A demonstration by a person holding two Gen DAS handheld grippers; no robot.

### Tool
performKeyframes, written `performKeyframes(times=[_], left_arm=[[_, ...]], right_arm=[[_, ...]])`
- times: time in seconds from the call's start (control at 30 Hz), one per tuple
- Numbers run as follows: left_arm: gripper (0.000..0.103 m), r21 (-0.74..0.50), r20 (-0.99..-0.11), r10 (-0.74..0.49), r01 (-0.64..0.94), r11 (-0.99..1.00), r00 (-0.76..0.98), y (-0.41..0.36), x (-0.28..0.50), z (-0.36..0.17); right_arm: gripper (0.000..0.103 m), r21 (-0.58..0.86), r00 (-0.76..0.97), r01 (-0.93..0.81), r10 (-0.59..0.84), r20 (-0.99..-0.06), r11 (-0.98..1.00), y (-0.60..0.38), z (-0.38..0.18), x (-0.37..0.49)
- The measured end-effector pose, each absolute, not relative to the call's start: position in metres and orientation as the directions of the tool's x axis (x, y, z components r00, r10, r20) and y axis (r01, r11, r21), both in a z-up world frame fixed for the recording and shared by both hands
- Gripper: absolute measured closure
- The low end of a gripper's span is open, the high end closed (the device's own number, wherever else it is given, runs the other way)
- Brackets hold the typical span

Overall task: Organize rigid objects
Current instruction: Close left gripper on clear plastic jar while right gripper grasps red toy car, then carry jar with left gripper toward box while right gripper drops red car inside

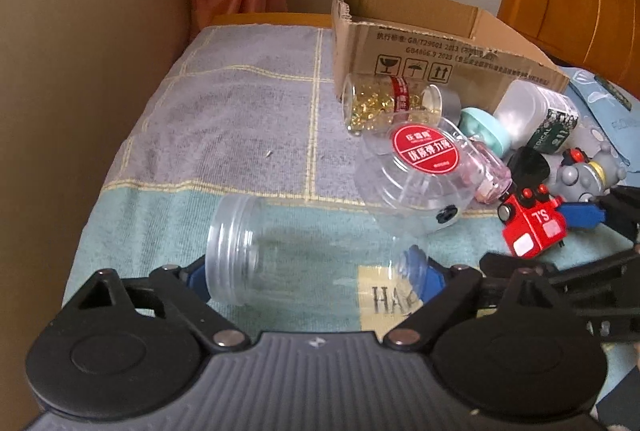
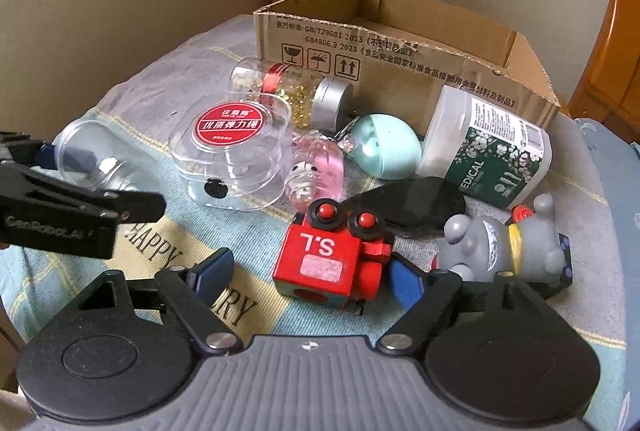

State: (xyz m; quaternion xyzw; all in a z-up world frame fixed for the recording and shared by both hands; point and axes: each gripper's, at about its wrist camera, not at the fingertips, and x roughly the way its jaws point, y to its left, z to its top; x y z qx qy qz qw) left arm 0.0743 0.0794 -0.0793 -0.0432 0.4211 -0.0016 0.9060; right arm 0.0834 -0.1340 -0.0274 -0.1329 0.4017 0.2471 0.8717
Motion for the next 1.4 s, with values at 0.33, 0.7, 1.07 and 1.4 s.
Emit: performKeyframes(times=[0.33,0.7,1.07,1.4], left_arm=[[0.011,-0.060,-0.762,-0.022,-0.036,0.998,0.647,0.082,0.074,-0.078],[0.011,0.005,-0.766,-0.003,0.010,1.000,0.643,0.084,0.073,-0.061],[0.011,0.058,-0.784,-0.032,0.124,0.991,0.620,0.075,0.077,-0.031],[0.011,0.020,-0.779,-0.150,0.263,0.965,0.609,0.061,0.109,0.007]], right_arm=[[0.043,-0.033,0.559,-0.522,0.313,-0.768,0.852,-0.134,-0.023,0.085],[0.043,-0.023,0.516,-0.580,0.346,-0.784,0.814,-0.136,-0.010,0.083],[0.044,-0.062,0.510,-0.645,0.369,-0.777,0.761,-0.151,0.026,0.087],[0.044,-0.046,0.546,-0.627,0.397,-0.737,0.777,-0.175,0.077,0.121]])
